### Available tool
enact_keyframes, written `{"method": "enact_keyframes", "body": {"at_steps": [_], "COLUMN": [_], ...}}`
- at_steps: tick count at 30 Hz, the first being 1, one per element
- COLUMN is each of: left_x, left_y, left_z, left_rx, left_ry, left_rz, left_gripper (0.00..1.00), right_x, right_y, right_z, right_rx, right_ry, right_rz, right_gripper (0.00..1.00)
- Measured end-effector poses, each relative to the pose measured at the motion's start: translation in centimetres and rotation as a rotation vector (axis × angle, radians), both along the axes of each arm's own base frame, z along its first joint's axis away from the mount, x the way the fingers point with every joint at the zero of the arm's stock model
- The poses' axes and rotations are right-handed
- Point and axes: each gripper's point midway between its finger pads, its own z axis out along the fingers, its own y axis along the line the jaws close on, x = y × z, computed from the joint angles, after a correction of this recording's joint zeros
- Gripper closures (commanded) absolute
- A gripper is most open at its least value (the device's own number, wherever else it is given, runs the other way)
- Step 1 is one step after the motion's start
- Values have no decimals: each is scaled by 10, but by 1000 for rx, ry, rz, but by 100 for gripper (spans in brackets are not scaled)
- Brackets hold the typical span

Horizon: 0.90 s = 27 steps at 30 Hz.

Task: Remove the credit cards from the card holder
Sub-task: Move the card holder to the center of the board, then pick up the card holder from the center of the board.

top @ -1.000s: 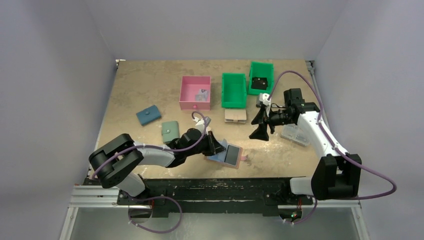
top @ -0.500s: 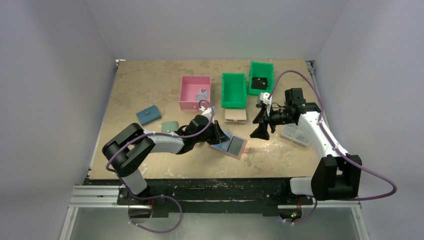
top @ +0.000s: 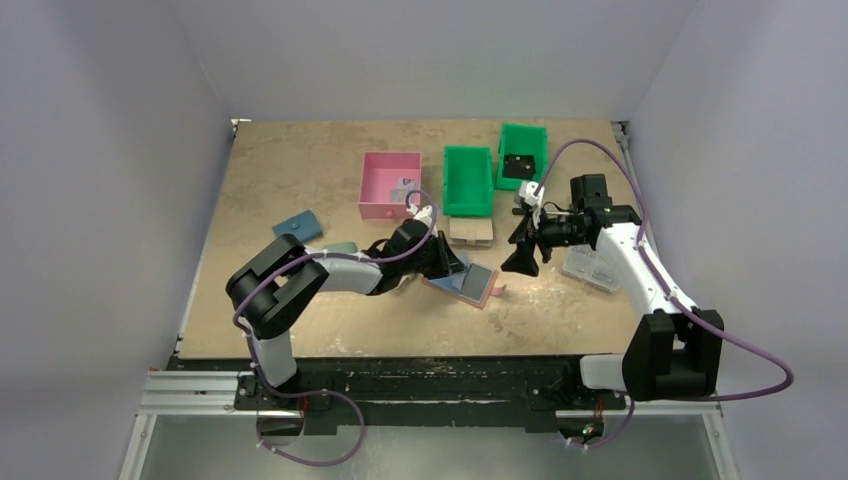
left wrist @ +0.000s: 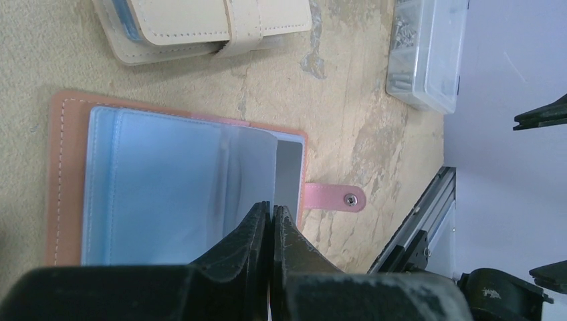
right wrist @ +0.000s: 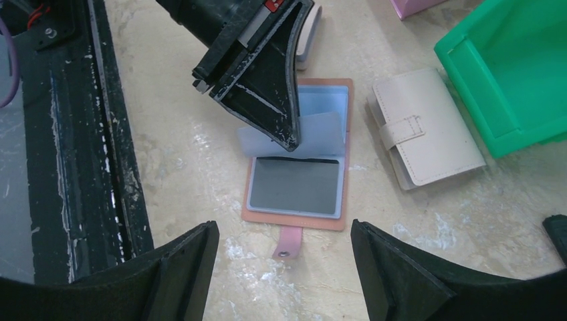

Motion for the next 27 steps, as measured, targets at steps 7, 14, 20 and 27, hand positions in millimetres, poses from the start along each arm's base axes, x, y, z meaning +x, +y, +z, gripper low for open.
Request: {"method": "enact_keyframes", "body": {"at_steps": [7, 14, 20, 27], "left_x": [0, -2, -4, -8], "left_y": [-6, -7, -8, 3], "left_z": [3, 4, 4, 21], "left_rx": [-32, -12, -10, 65], "left_ry": [7, -10, -9, -45], "left_rz": [-11, -47, -68, -97], "left_gripper": [100, 100, 100, 100], "right_x": [10, 16, 17, 17], "right_y": [-6, -10, -10, -10], "right_z": [-3, -7, -14, -14], "right_rx": [-36, -53, -59, -58], "right_ry": [-4, 2, 29, 30], "right_rz": [-53, -82, -83, -82], "right_gripper": [19, 19, 19, 19]}}
